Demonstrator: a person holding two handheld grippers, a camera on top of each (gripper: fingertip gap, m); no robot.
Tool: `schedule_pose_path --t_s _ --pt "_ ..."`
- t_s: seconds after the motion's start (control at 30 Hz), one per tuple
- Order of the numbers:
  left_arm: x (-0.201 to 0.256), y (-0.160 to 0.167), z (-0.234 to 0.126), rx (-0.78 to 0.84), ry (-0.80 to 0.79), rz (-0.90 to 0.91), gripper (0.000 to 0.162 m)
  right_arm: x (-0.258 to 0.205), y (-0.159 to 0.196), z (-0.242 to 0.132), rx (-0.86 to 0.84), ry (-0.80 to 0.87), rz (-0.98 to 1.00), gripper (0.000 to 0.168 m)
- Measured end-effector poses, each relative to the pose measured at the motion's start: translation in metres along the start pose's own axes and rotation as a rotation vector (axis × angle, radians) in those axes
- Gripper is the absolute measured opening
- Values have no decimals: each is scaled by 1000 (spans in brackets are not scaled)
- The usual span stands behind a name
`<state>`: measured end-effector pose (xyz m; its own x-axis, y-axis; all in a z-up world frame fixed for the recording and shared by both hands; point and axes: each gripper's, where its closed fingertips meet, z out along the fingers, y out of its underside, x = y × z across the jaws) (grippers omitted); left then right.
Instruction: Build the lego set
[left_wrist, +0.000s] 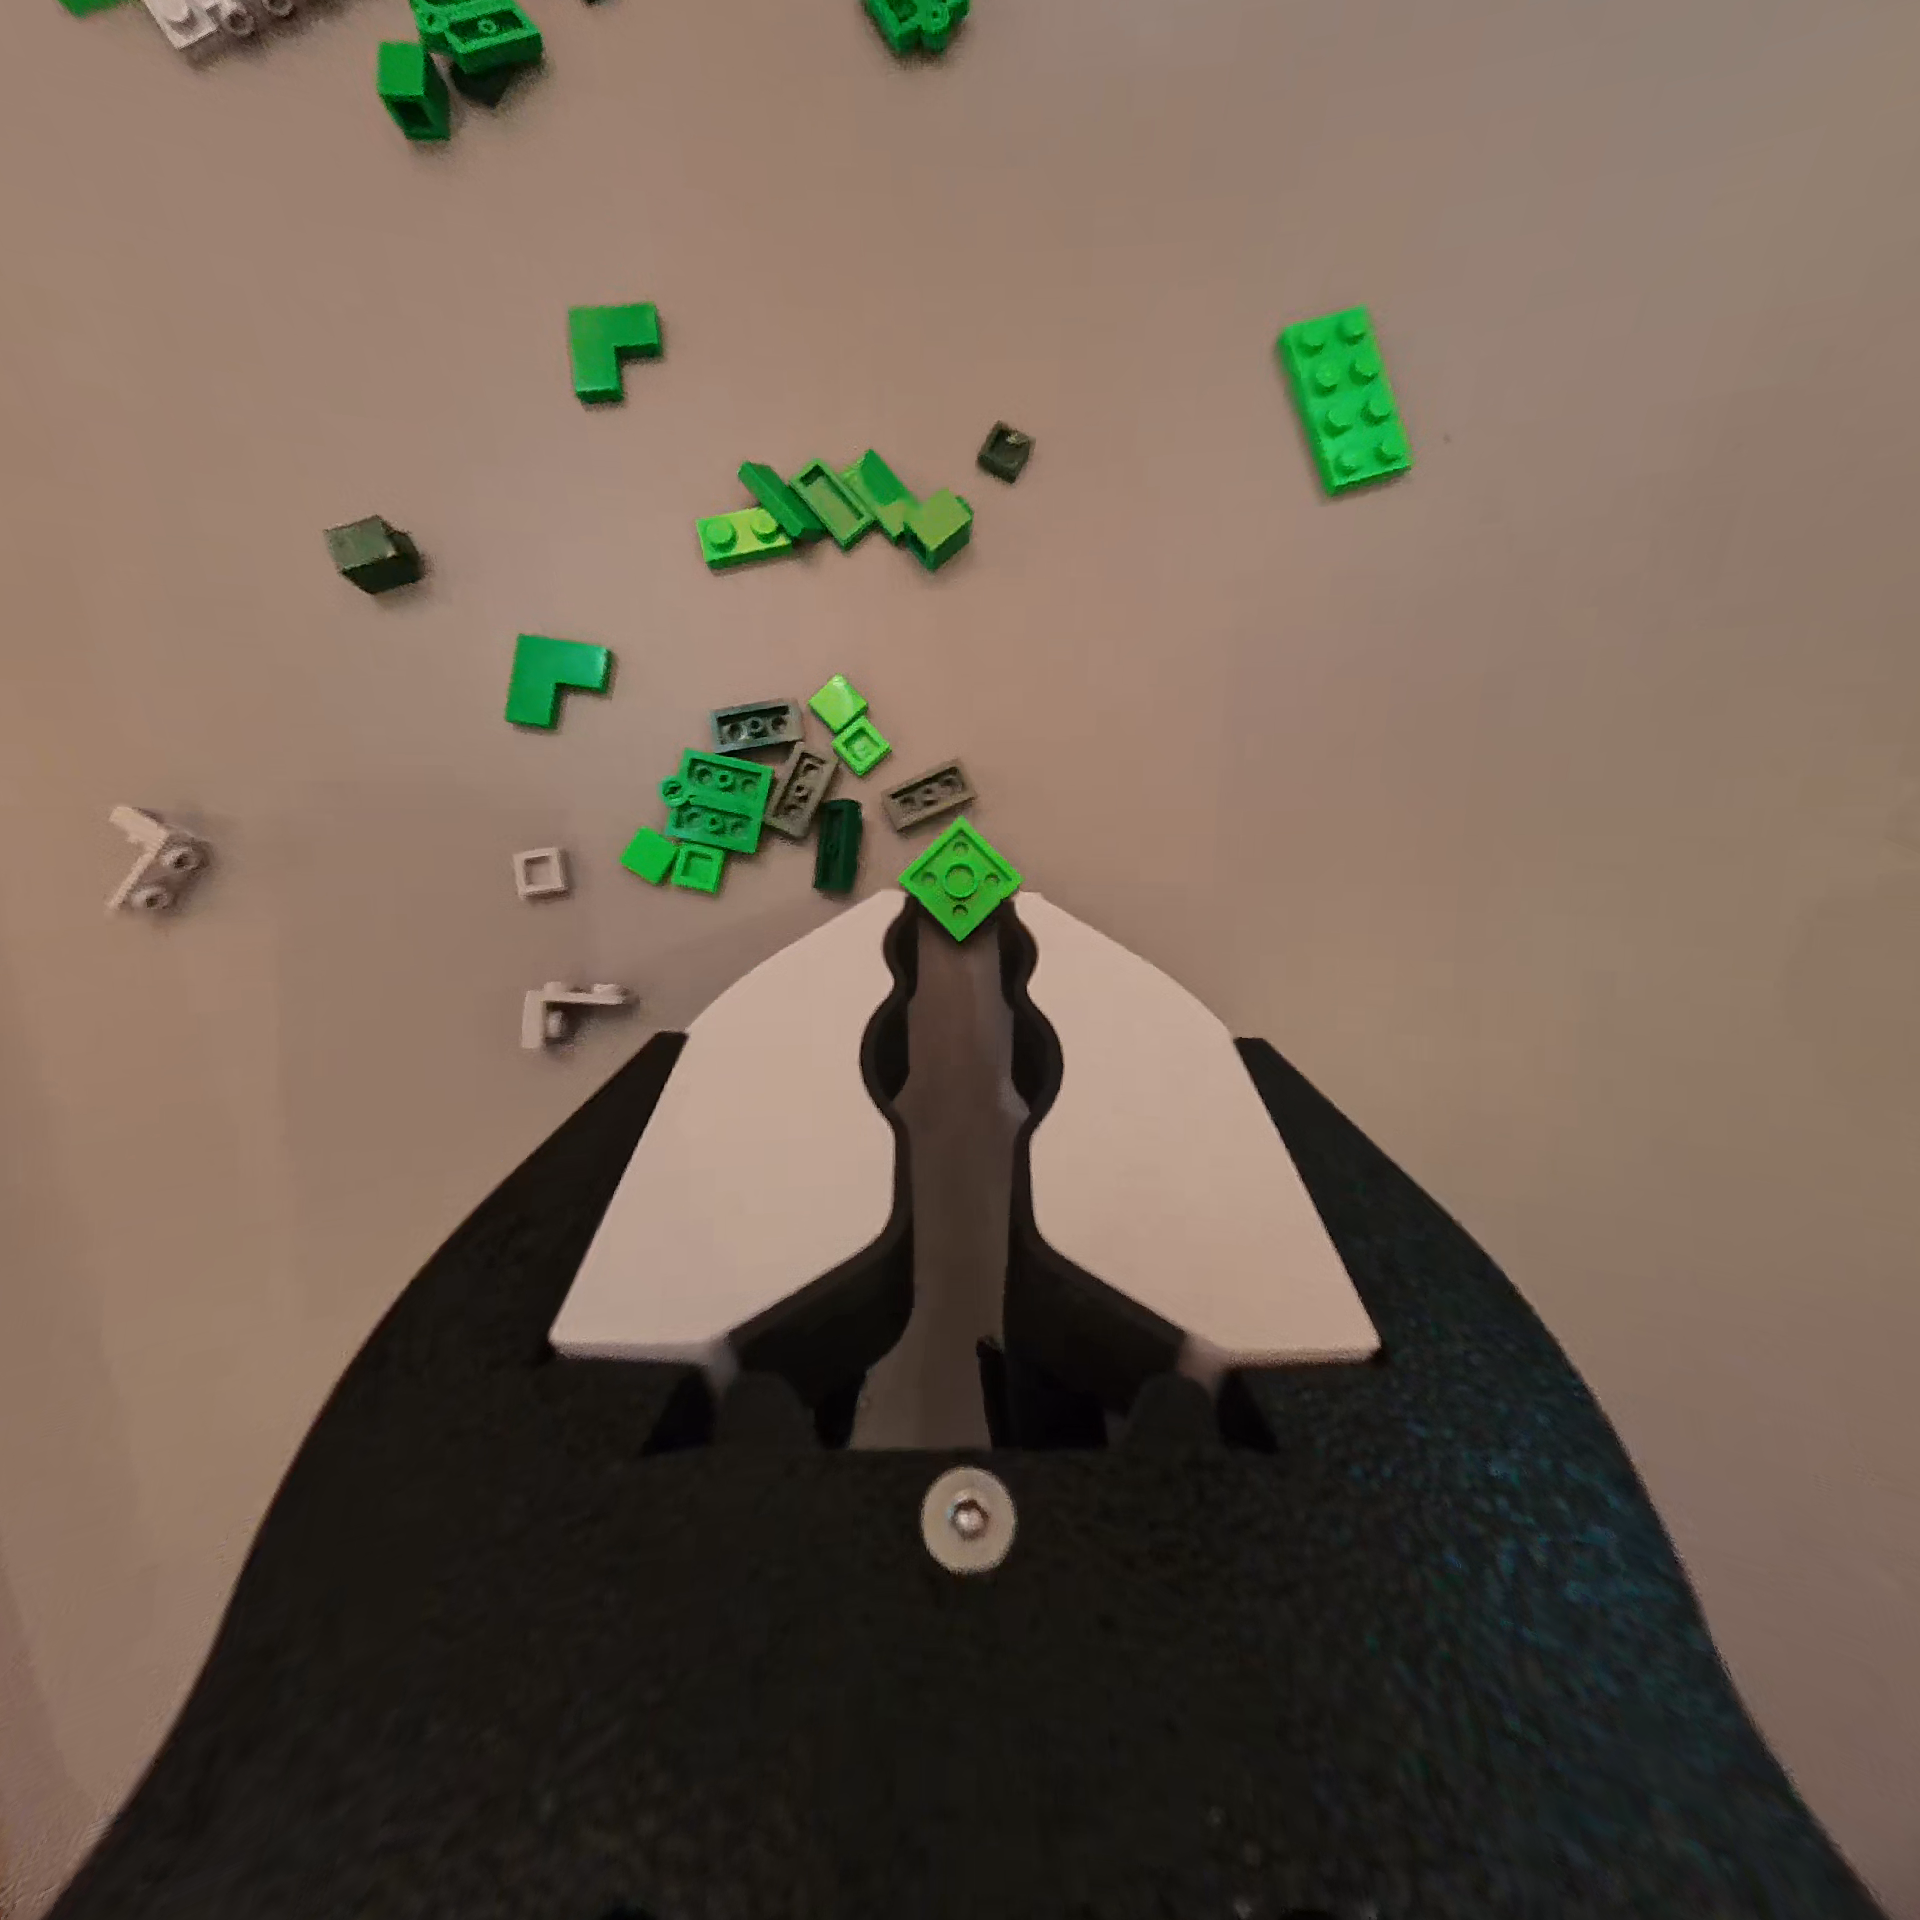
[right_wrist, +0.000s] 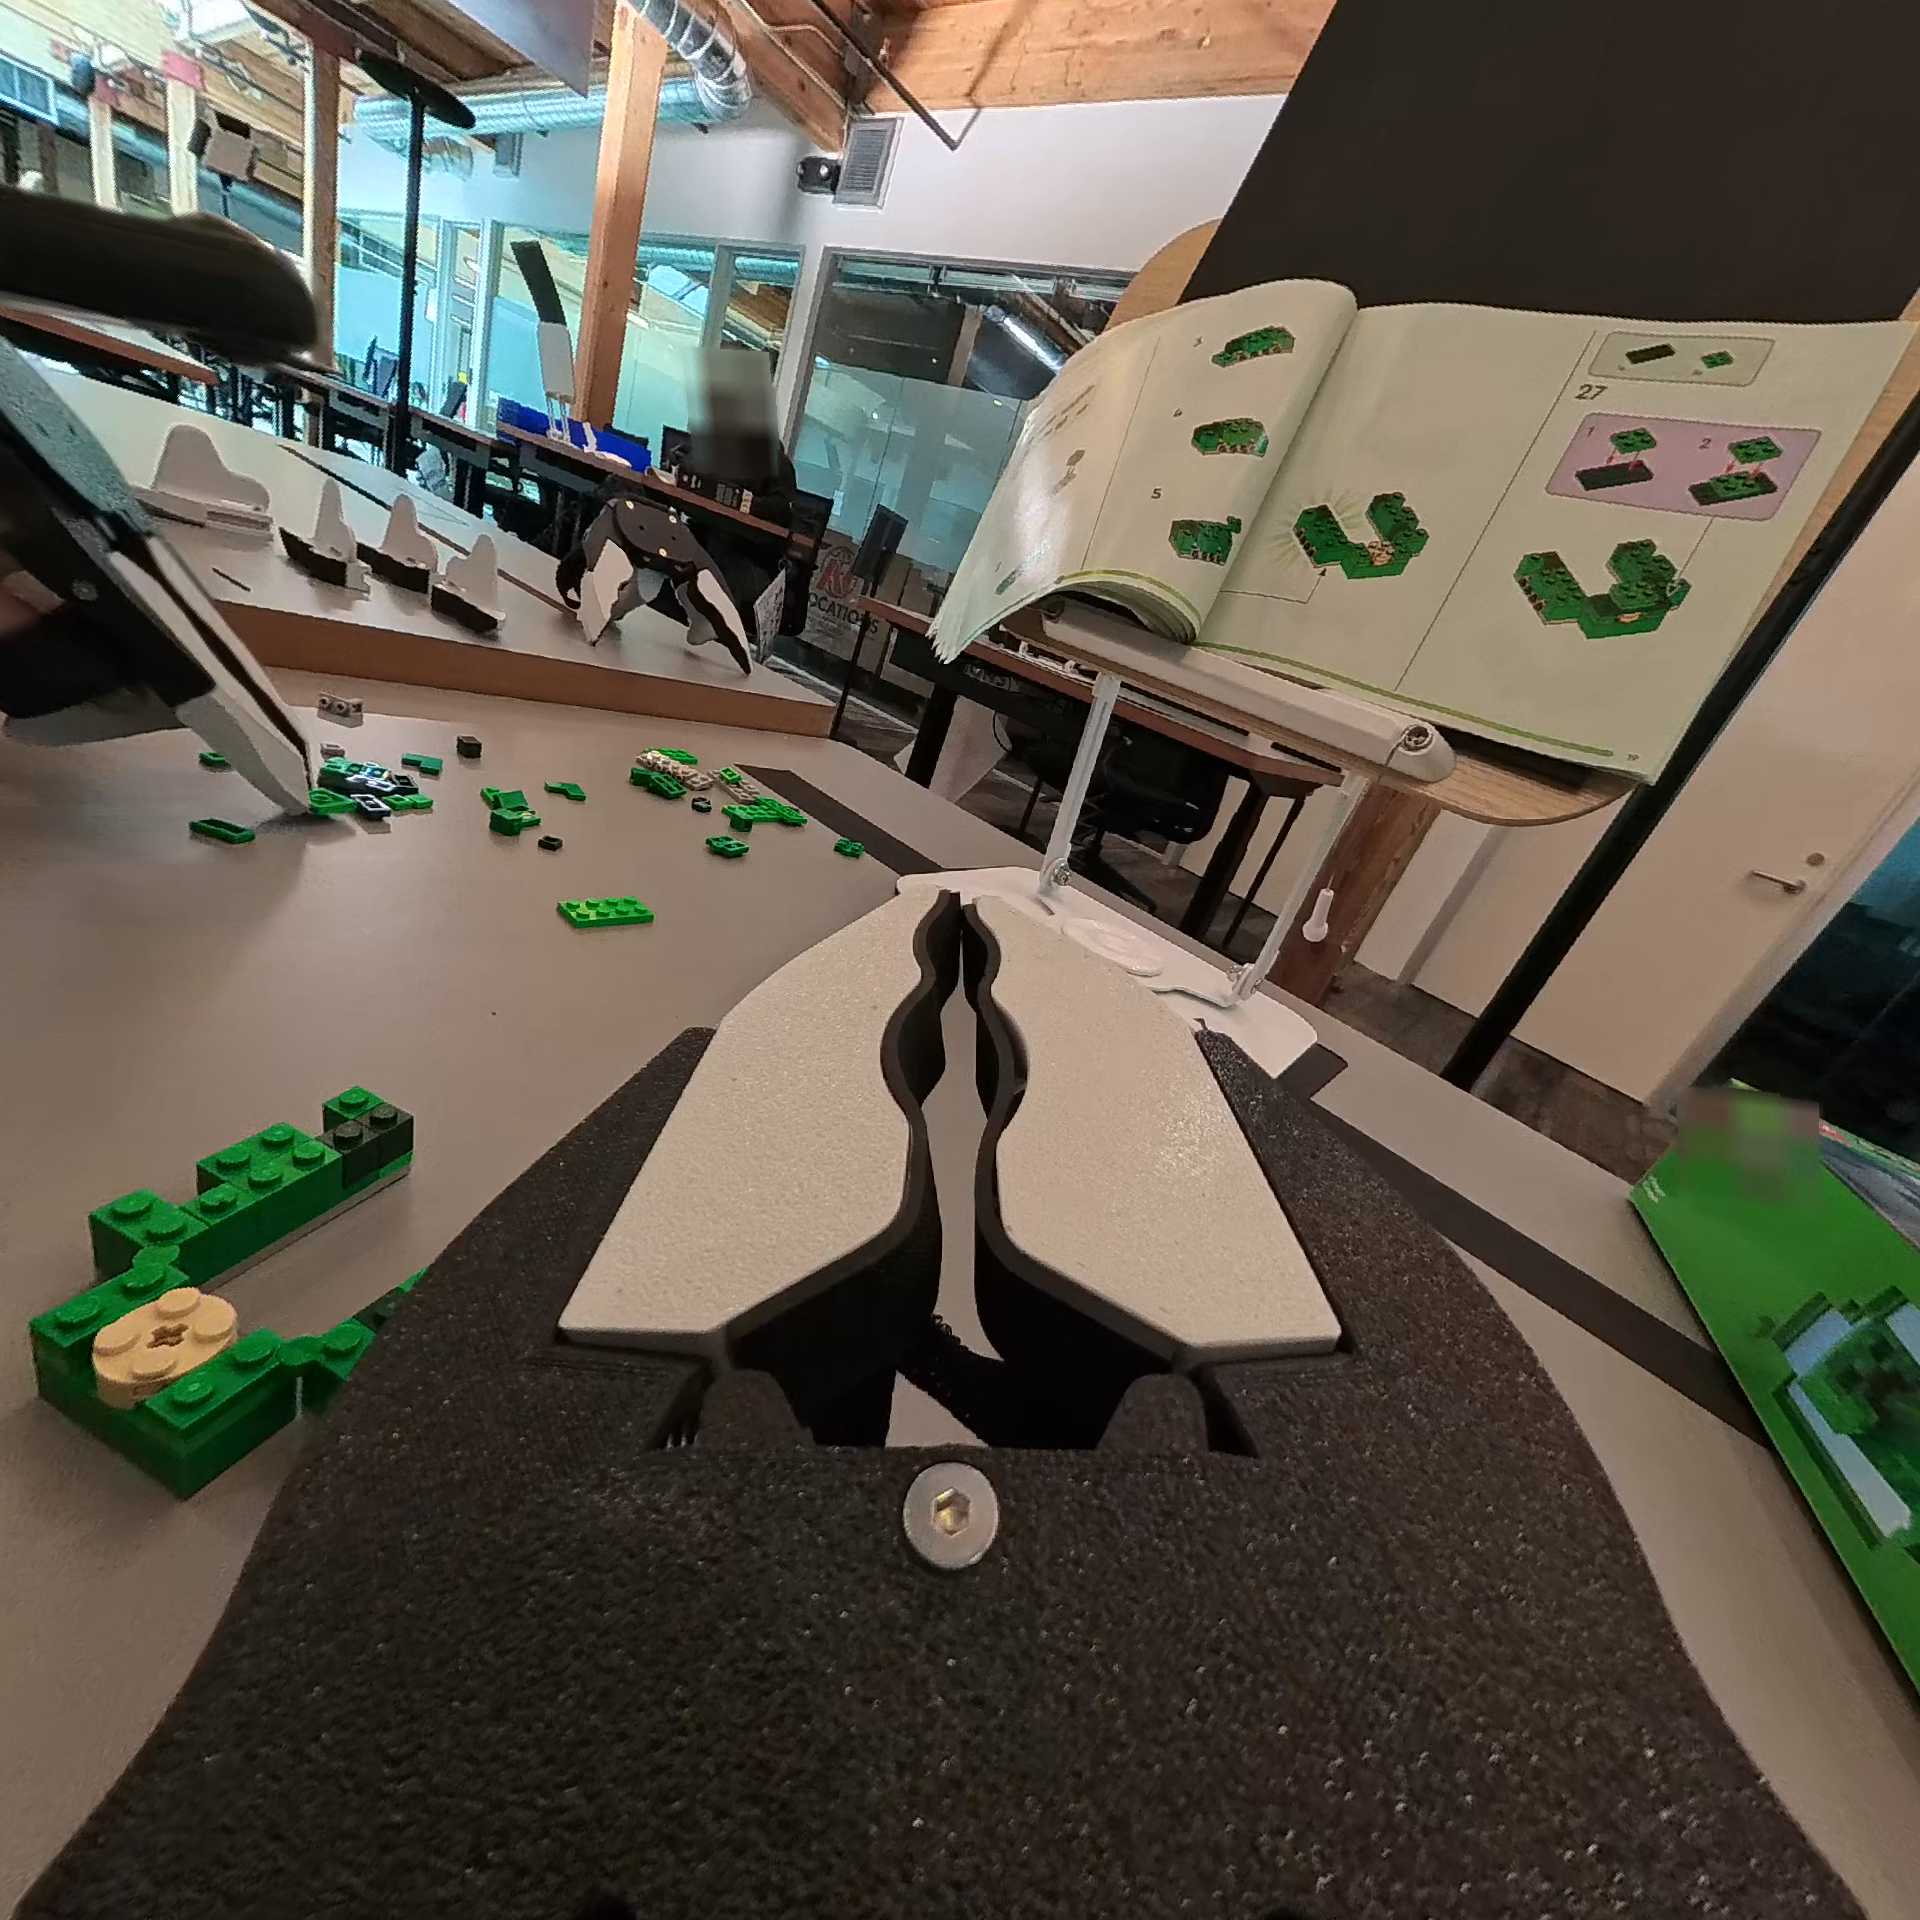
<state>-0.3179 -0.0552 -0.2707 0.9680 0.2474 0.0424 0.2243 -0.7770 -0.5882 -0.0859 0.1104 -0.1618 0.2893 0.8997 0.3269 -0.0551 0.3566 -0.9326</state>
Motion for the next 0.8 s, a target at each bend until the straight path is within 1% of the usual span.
schedule_pose_path --t_s 0.07,0.13,0.17,0.23,0.27,0.3,0.33,0.37,0.43,0.47,0.5,0.57,0.73,0.8 --pt "14 -5 -5 71 70 -14 14 -1 0 0 2 -2 -5 0" --pt "38 -15 -15 174 196 -21 14 -5 -2 0 14 -20 -18 1" --pt "54 -22 -22 235 290 -39 14 -11 -7 -2 39 -47 -27 0" --pt "97 -38 -46 360 569 -101 13 -30 -20 -7 110 -138 -57 1" --pt "118 -44 -60 407 715 -132 13 -42 -26 -10 135 -184 -93 9" --pt "136 -47 -73 440 851 -151 13 -54 -31 -12 151 -219 -149 21" --pt "151 -49 -83 460 948 -167 13 -64 -36 -14 165 -233 -226 29" --pt "162 -49 -88 468 1009 -179 12 -73 -40 -15 176 -227 -324 32" --pt "181 -46 -92 450 1091 -186 12 -87 -47 -16 190 -174 -533 32" --pt "189 -45 -93 438 1125 -194 12 -95 -48 -17 202 -162 -620 35" --pt "197 -44 -95 421 1169 -207 11 -103 -48 -19 217 -162 -691 38" --pt "210 -42 -99 385 1250 -241 11 -115 -47 -21 239 -162 -805 38" --pt "229 -34 -92 262 1342 -279 10 -121 -45 -20 240 -105 -922 33" --pt "232 -33 -90 233 1364 -290 10 -124 -42 -21 239 -117 -945 29"
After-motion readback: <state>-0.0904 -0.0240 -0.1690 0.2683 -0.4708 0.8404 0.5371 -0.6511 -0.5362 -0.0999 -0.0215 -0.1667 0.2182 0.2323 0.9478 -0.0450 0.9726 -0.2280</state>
